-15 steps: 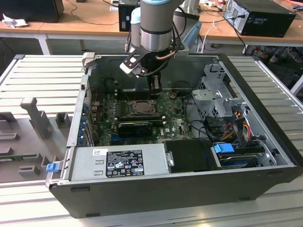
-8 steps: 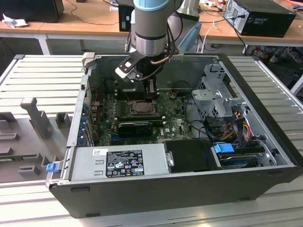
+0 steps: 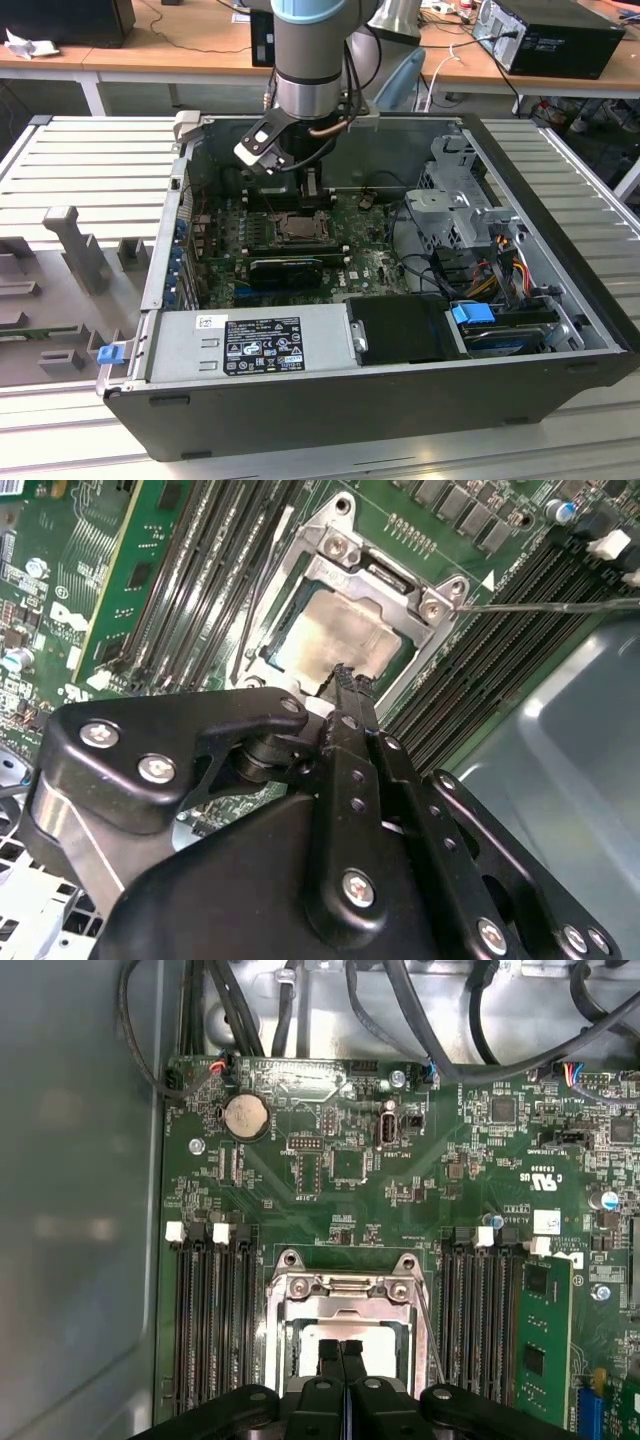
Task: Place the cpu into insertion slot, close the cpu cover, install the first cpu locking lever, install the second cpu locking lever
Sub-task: 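Close the cpu cover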
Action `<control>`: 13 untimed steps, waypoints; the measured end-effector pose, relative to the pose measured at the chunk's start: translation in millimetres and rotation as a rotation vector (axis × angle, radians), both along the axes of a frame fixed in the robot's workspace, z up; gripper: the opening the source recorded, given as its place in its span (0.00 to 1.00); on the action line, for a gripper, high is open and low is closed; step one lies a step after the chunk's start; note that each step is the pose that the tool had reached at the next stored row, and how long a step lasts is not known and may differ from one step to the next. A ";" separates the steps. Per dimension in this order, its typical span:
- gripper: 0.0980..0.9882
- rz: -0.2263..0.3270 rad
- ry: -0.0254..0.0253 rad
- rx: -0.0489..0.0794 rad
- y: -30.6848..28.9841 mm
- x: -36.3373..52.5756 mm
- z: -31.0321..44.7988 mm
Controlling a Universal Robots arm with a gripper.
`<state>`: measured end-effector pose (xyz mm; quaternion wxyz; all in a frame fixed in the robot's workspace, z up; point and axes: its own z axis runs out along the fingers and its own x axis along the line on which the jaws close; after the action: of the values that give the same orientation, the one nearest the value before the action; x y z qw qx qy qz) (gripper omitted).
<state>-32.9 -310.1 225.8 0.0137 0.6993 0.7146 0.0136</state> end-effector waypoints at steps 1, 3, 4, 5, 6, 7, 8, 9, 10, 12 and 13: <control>0.01 0.000 0.0000 0.000 0.0 -2.0 0.0; 0.01 0.000 0.0000 0.000 0.0 -4.3 0.0; 0.01 0.000 0.0000 0.000 0.0 -4.7 0.0; 0.01 0.000 0.0000 0.000 0.0 -4.8 0.0; 0.01 0.000 0.0000 0.000 0.0 -4.8 0.0; 0.01 0.000 0.0000 0.000 0.0 -4.8 0.0; 0.01 0.000 0.0000 0.000 0.0 -4.9 0.2; 0.01 0.000 0.0000 0.000 0.0 -4.9 0.4; 0.01 0.000 0.0000 0.000 0.0 -4.9 0.5; 0.01 0.000 -0.0001 0.000 0.0 -4.9 0.6; 0.01 0.000 0.0000 0.000 0.0 -4.9 0.9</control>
<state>-37.8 -310.1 226.7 0.0137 0.6993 0.7145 0.0136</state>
